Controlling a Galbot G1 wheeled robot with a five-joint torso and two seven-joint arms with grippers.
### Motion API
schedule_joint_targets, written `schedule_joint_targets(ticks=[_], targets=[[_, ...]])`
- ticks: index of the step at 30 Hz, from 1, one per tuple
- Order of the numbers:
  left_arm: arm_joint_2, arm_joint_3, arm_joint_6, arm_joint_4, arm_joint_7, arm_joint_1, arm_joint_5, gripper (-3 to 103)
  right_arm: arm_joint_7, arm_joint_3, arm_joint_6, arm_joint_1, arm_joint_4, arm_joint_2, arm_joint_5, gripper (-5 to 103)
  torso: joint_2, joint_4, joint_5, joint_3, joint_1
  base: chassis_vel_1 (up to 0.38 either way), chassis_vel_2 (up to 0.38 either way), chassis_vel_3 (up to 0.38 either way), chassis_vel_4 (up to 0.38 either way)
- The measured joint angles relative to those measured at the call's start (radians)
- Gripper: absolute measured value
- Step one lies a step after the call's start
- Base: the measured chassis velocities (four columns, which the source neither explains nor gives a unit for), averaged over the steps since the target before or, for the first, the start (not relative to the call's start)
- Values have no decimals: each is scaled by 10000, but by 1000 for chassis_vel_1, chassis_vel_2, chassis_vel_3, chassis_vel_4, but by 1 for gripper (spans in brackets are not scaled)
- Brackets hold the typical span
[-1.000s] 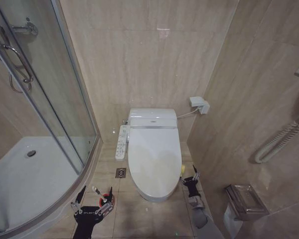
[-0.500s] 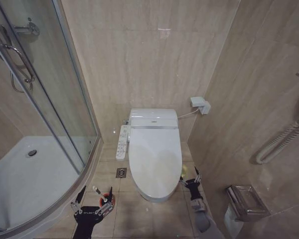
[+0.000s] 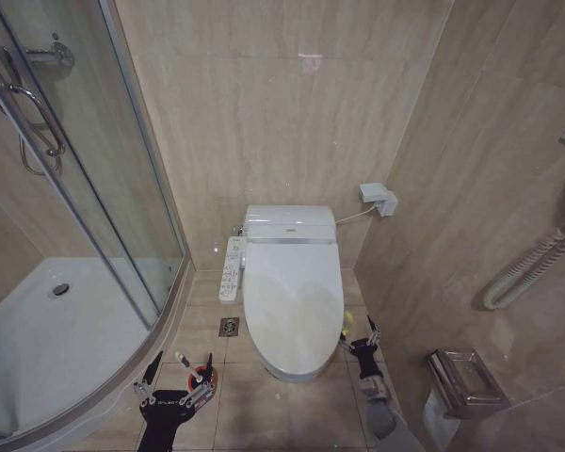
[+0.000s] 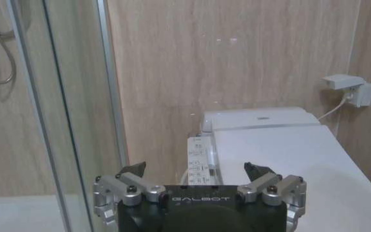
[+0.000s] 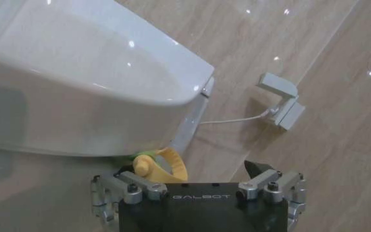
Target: Open the toilet lid, clean the toilet bowl with a toilet brush, close the toilet lid, and flush.
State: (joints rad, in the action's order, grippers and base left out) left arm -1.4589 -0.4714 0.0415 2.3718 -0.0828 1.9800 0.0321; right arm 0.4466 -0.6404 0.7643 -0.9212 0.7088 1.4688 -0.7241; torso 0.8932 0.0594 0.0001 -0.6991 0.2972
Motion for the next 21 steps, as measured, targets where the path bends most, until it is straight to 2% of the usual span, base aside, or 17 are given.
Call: schedule_joint_targets(ticks=[5,18,19,21], targets=[[0,0,0,0,0,0,0,99,363,-10,-19,82,-133,-74,-227,100,0,0,-1,-1,0,0,0,0,0],[0,0,0,0,0,0,0,99,443,-46,159,-2,-174,-147,-140,101,0,3,-1,-1,0,0,0,0,0],[0,0,0,0,0,0,0,99,440,-46,208,0,-191,-153,-139,76,0,3,-2,-1,0,0,0,0,0],[0,0,0,-1,0,0,0,99,435,-46,273,8,-223,-160,-139,76,0,2,-2,-1,0,0,0,0,0]])
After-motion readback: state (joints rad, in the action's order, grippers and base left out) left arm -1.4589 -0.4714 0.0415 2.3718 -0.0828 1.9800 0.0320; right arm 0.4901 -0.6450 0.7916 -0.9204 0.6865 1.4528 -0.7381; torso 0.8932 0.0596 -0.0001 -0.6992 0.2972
